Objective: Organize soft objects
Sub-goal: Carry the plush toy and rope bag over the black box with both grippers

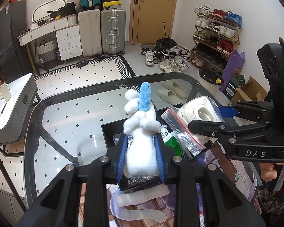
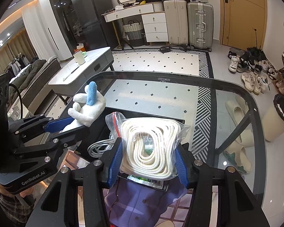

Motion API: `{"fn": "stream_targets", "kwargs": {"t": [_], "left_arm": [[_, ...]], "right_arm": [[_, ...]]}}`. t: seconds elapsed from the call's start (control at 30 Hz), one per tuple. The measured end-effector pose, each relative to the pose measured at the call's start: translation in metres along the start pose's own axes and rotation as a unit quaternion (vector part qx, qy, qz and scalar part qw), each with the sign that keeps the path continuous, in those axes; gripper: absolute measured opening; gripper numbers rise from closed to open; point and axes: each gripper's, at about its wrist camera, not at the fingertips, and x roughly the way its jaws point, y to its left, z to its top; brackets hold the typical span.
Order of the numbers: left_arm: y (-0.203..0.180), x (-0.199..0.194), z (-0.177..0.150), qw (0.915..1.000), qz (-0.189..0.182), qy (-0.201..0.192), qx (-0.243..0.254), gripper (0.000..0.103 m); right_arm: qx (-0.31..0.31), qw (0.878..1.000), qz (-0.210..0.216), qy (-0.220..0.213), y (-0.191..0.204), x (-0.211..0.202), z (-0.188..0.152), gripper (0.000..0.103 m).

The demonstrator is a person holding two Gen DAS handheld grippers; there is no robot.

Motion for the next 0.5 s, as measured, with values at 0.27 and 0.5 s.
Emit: {"fn": "stream_targets", "kwargs": {"t": [0.27, 0.5], "left_arm": [[0.004, 0.016, 0.002, 0.9999, -0.005, 0.015, -0.007, 0.027], [0.009, 0.03, 0.0, 0.9996, -0.008, 0.027, -0.008, 0.027]], "right_arm": [[0.0, 1.0, 0.005, 0.012, 0.001, 0.018, 0.005, 0.051], [-0.005, 1.0, 0.007, 0.023, 0.002, 0.035, 0.006, 0.051]]}}
